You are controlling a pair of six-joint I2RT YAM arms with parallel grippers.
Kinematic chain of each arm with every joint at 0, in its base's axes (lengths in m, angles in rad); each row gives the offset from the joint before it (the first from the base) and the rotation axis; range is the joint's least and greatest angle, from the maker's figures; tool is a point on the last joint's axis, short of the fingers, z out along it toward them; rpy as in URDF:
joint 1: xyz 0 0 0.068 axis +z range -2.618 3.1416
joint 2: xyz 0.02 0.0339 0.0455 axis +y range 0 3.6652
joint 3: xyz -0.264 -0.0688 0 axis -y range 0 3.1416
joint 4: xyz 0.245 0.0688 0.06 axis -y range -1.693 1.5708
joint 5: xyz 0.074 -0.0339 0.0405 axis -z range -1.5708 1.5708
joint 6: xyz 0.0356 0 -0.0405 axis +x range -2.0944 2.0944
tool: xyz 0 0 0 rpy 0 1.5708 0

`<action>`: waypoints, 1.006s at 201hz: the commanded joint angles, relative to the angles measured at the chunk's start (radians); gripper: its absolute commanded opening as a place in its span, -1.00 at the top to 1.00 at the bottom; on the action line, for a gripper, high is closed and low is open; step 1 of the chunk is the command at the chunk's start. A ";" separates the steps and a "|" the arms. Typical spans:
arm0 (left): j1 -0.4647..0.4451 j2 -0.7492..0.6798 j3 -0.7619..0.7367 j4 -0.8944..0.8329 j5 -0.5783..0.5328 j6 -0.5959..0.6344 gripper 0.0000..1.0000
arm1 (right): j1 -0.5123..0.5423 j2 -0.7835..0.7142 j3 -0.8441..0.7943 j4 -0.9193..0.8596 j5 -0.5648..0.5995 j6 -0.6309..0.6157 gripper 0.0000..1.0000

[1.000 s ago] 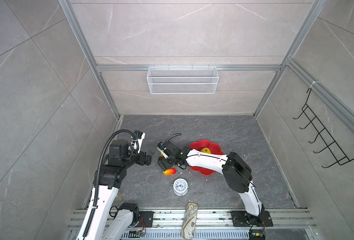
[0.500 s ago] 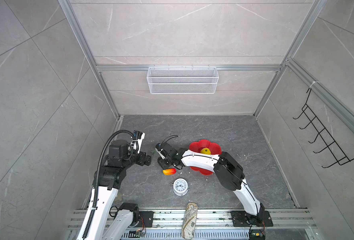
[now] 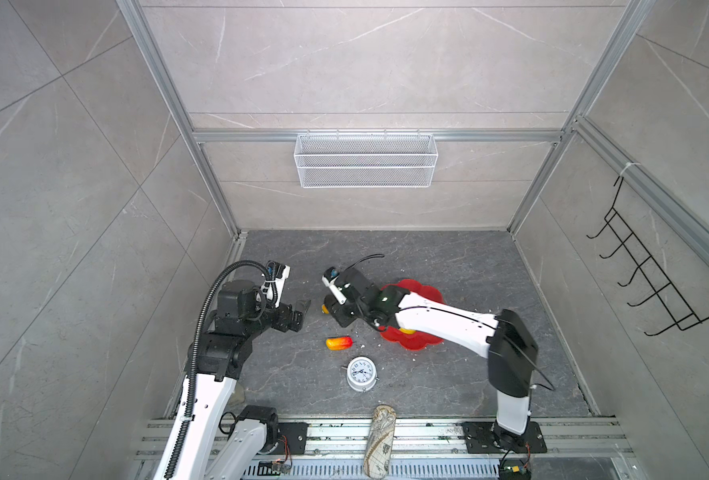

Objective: Place and organize the fake fruits in the fruit bowl
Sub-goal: 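Lower the avocado into the red bowl beside the lemon and release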

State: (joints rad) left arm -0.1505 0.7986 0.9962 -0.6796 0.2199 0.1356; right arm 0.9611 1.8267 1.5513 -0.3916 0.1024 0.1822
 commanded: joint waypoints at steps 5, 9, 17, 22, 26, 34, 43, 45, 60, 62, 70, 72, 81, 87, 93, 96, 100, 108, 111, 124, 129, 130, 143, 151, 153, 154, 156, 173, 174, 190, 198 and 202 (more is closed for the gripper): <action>0.006 -0.008 0.005 0.015 0.019 0.024 -1.00 | -0.094 -0.191 -0.161 -0.010 0.127 0.002 0.38; 0.006 -0.008 0.005 0.014 0.017 0.024 -1.00 | -0.109 -0.219 -0.191 -0.010 0.136 0.010 0.38; 0.006 -0.007 0.004 0.014 0.019 0.024 -1.00 | -0.140 -0.273 -0.248 -0.010 0.151 0.027 0.39; 0.006 -0.004 0.005 0.013 0.019 0.024 -1.00 | -0.161 -0.303 -0.283 -0.010 0.161 0.038 0.39; 0.006 -0.005 0.006 0.012 0.021 0.024 -1.00 | -0.175 -0.329 -0.312 -0.010 0.170 0.048 0.40; 0.006 -0.005 0.007 0.012 0.021 0.024 -1.00 | -0.201 -0.369 -0.357 -0.013 0.189 0.062 0.41; 0.006 -0.004 0.007 0.012 0.022 0.024 -1.00 | -0.232 -0.412 -0.411 -0.017 0.207 0.081 0.42; 0.006 -0.004 0.007 0.012 0.022 0.024 -1.00 | -0.238 -0.420 -0.422 -0.017 0.208 0.086 0.42; 0.006 -0.004 0.006 0.012 0.024 0.024 -1.00 | -0.282 -0.463 -0.491 -0.016 0.215 0.114 0.42; 0.006 -0.004 0.006 0.012 0.023 0.024 -1.00 | -0.286 -0.466 -0.498 -0.016 0.214 0.117 0.42; 0.006 -0.003 0.006 0.012 0.025 0.024 -1.00 | -0.298 -0.469 -0.523 -0.016 0.212 0.129 0.42; 0.006 -0.004 0.006 0.012 0.025 0.024 -1.00 | -0.302 -0.468 -0.528 -0.016 0.212 0.132 0.42; 0.006 -0.002 0.007 0.012 0.027 0.024 -1.00 | -0.310 -0.460 -0.546 -0.013 0.206 0.144 0.42; 0.006 -0.002 0.006 0.012 0.029 0.022 -1.00 | -0.314 -0.448 -0.558 -0.010 0.198 0.152 0.42; 0.006 -0.002 0.006 0.012 0.029 0.022 -1.00 | -0.315 -0.434 -0.566 -0.001 0.192 0.161 0.42; 0.006 -0.002 0.006 0.012 0.029 0.022 -1.00 | -0.315 -0.427 -0.572 0.004 0.187 0.165 0.42; 0.006 -0.002 0.006 0.012 0.029 0.023 -1.00 | -0.315 -0.416 -0.577 0.013 0.180 0.170 0.42; 0.006 -0.002 0.006 0.012 0.028 0.022 -1.00 | -0.317 -0.394 -0.586 0.029 0.168 0.180 0.42; 0.006 -0.002 0.006 0.012 0.029 0.022 -1.00 | -0.317 -0.386 -0.590 0.036 0.163 0.183 0.42; 0.006 -0.002 0.005 0.013 0.027 0.022 -1.00 | -0.317 -0.355 -0.596 0.057 0.148 0.194 0.44; 0.006 -0.002 0.005 0.013 0.026 0.022 -1.00 | -0.317 -0.344 -0.596 0.062 0.146 0.197 0.44; 0.006 -0.002 0.005 0.012 0.027 0.022 -1.00 | -0.317 -0.341 -0.596 0.063 0.146 0.198 0.44; 0.006 -0.002 0.005 0.012 0.025 0.022 -1.00 | -0.317 -0.317 -0.587 0.056 0.165 0.204 0.46; 0.006 -0.005 0.005 0.012 0.026 0.023 -1.00 | -0.317 -0.310 -0.587 0.051 0.186 0.208 0.47; 0.006 -0.005 0.005 0.012 0.025 0.022 -1.00 | -0.319 -0.310 -0.588 0.050 0.190 0.209 0.47; 0.006 -0.005 0.005 0.012 0.025 0.023 -1.00 | -0.320 -0.310 -0.587 0.050 0.192 0.209 0.48; 0.006 -0.005 0.005 0.012 0.025 0.023 -1.00 | -0.320 -0.310 -0.589 0.050 0.195 0.210 0.48; 0.007 -0.008 0.003 0.014 0.025 0.023 -1.00 | -0.329 -0.326 -0.609 0.054 0.219 0.217 0.50; 0.006 -0.007 0.003 0.014 0.025 0.024 -1.00 | -0.330 -0.328 -0.611 0.054 0.219 0.216 0.50; 0.006 -0.007 0.003 0.014 0.024 0.023 -1.00 | -0.339 -0.364 -0.635 0.055 0.232 0.214 0.50; 0.006 -0.007 0.003 0.014 0.024 0.024 -1.00 | -0.344 -0.382 -0.643 0.053 0.241 0.211 0.49; 0.006 -0.006 0.003 0.014 0.024 0.024 -1.00 | -0.345 -0.392 -0.648 0.050 0.245 0.209 0.50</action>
State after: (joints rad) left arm -0.1497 0.7990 0.9962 -0.6800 0.2203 0.1356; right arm 0.6304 1.4971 0.9401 -0.3374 0.2993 0.3744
